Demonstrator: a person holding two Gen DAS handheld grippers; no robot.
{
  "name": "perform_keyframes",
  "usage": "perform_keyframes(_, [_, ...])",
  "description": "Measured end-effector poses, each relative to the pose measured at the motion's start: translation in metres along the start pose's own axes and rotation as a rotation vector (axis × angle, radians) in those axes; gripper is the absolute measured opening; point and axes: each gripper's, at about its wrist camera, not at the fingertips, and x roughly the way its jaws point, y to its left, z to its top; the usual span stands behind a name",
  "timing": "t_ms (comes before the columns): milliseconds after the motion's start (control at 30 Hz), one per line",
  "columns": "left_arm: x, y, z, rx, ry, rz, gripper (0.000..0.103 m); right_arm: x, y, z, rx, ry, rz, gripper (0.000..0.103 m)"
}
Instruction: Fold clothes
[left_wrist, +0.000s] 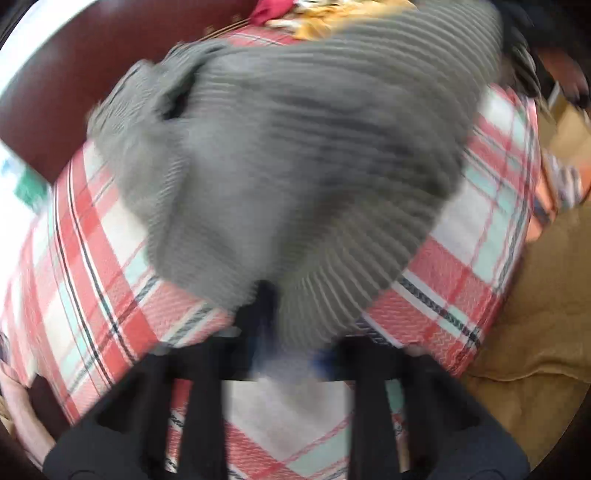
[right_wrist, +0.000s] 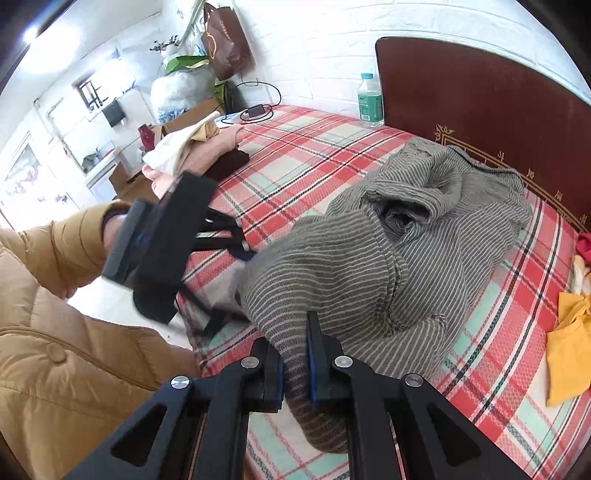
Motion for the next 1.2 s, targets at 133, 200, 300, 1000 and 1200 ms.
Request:
perform_keyframes(133, [-0.04,0.029,0.017,0.017,-0.062,0.007,0.013,-0.014,-0.005,0.014,-0.042,-0.025,-0.048,0.009])
perform_keyframes(200, [-0.059,0.041,0.03,0.039,-0.09,0.024,0.013,-0.023,-0.015,0.029,-0.06,-0.049,-0.086,0.009])
perform_keyframes(300, [-0.075,0.062,0.06,0.065,-0.107,0.084,0.013,-0.034,-0.036,0.058,-0.075,-0.082,-0.139,0.008])
perform_keyframes(1000, [0.03,0.257,0.194,-0.45,0.0,0.192,0.04,0.075,-0.265,0.203,0.158,0.016,-0.248,0.008])
perform_keyframes(1200, [-0.012,0.221,0.184,-0.387,-0.247,0.067,0.065,0.113,-0.301,0.194,0.244,0.059,-0.233,0.01])
